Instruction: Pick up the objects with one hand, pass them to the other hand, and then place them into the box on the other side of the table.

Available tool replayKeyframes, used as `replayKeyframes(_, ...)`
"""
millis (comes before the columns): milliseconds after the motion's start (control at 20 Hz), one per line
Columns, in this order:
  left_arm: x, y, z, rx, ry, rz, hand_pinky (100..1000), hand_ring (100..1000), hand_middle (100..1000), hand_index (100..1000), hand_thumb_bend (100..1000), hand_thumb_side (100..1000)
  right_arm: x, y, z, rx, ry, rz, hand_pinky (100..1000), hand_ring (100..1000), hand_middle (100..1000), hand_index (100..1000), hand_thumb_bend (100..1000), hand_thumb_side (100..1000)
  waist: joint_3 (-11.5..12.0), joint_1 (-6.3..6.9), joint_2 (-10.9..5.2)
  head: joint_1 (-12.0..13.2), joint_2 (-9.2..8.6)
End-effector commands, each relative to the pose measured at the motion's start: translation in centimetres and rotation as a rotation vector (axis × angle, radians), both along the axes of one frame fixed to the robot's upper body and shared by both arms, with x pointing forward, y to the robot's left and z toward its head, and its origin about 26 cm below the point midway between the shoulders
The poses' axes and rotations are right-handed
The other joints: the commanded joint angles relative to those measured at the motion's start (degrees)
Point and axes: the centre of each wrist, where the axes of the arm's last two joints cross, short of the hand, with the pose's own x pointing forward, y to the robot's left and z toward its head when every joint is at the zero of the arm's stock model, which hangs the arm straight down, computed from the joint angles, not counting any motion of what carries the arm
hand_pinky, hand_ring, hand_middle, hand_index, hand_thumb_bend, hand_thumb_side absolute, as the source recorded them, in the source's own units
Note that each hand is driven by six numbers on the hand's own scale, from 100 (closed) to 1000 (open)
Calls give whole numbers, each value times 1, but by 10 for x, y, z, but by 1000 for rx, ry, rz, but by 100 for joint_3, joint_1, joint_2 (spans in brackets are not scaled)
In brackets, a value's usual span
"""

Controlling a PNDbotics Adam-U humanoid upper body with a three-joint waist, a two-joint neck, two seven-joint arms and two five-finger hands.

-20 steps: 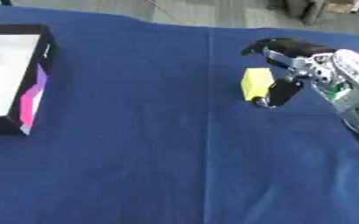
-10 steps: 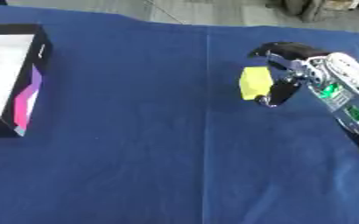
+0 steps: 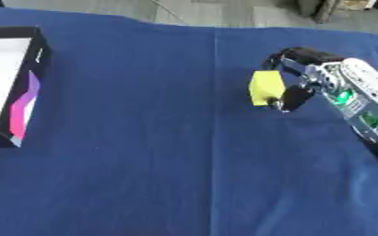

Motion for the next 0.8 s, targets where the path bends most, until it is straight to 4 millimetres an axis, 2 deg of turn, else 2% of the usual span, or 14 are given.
replayKeyframes(50,-4,1,8,19,-28,10,792,830,759,850,100,594,-4,-2,10,-1,-38,5,916,891,740,795,229,100,1,33,-106,-6,-60)
replayKeyframes(200,-4,1,8,19,-23,12,790,828,754,847,100,596,-4,-1,9,4,-60,8,906,858,667,727,211,100,6,26,-103,2,-59)
replayKeyframes(300,-4,0,9,17,-24,13,787,823,748,844,100,593,-4,-1,7,2,-84,3,887,788,562,627,218,100,8,18,-107,4,-44)
replayKeyframes(400,-4,0,10,16,-30,15,786,822,748,844,100,592,-3,-1,5,-3,-103,0,884,774,539,605,219,100,10,14,-112,1,-36)
replayKeyframes(500,-4,0,10,13,-32,21,784,818,742,839,100,593,-3,1,8,12,-142,-5,865,715,474,539,219,100,-12,22,-139,13,1)
replayKeyframes(800,-5,5,13,11,-35,62,775,802,729,833,100,593,-19,27,24,158,-305,36,843,670,457,522,134,100,-296,139,-378,219,252)
